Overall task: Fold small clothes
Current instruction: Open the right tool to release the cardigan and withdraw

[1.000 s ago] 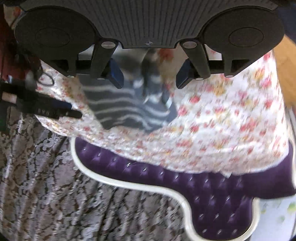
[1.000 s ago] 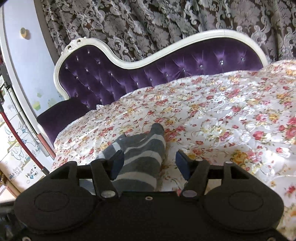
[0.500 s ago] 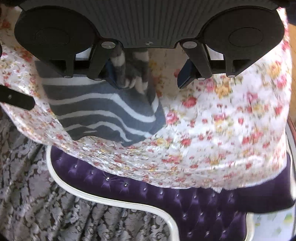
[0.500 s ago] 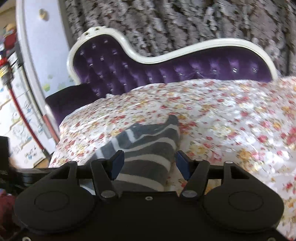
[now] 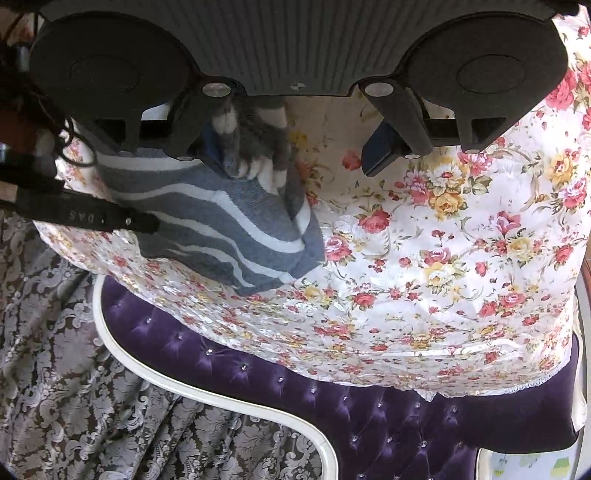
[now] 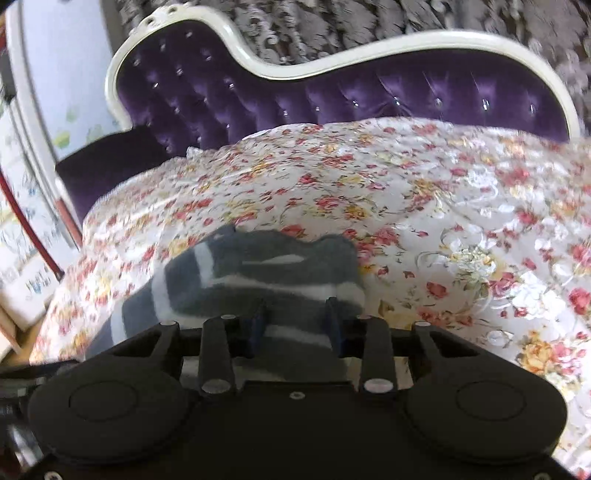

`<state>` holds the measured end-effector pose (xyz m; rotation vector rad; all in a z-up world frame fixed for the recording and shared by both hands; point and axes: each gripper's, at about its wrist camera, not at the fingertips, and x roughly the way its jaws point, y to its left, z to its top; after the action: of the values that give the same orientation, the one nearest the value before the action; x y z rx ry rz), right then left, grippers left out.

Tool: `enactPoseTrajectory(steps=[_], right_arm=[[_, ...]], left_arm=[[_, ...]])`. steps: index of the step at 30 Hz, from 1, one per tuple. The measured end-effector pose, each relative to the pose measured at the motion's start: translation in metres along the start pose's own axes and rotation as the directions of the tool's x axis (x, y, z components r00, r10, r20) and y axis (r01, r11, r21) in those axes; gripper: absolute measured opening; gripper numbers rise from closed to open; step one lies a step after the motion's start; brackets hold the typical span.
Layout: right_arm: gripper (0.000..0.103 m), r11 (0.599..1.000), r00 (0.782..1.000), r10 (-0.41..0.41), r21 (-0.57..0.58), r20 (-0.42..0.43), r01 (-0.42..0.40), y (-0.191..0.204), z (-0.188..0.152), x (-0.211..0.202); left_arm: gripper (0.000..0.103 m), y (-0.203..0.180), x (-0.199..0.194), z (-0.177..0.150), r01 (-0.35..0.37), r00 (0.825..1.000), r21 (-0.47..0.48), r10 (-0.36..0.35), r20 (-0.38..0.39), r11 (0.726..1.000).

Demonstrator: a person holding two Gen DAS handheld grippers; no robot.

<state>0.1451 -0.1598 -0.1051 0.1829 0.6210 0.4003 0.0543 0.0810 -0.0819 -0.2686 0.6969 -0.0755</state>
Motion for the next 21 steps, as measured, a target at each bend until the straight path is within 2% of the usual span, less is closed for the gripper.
enactPoseTrajectory(steps=[7, 10, 13, 15, 21], right_arm=[[0.049, 0.998, 0.998, 0.008, -0.067, 0.055, -0.005, 0.022, -0.004, -0.044], [0.049, 0.993, 1.000, 0.003, -0.115, 0.027, 0.000, 0.034, -0.018, -0.056], [0.052, 0.983, 0.998, -0.060, -0.177, -0.017, 0.056, 0.041, -0.040, -0.055], [0.053, 0.983, 0.998, -0.068, -0.170, -0.011, 0.065, 0.038, -0.050, -0.055], [0.061, 0.988, 0.997, -0.073, -0.137, 0.026, 0.076, 0.036, -0.042, -0.064]], left_arm=[[0.078, 0.001, 0.000, 0.001, -0.004, 1.000, -0.002, 0.004, -0.002, 1.000], [0.078, 0.001, 0.001, 0.001, -0.006, 1.000, -0.004, 0.006, -0.001, 1.000], [0.079, 0.002, 0.002, 0.001, -0.005, 1.000, -0.006, 0.005, -0.003, 1.000], [0.079, 0.003, 0.002, 0.001, -0.005, 1.000, -0.009, 0.005, -0.006, 1.000], [0.081, 0.000, 0.000, 0.004, -0.018, 1.000, -0.003, 0.018, -0.007, 1.000]])
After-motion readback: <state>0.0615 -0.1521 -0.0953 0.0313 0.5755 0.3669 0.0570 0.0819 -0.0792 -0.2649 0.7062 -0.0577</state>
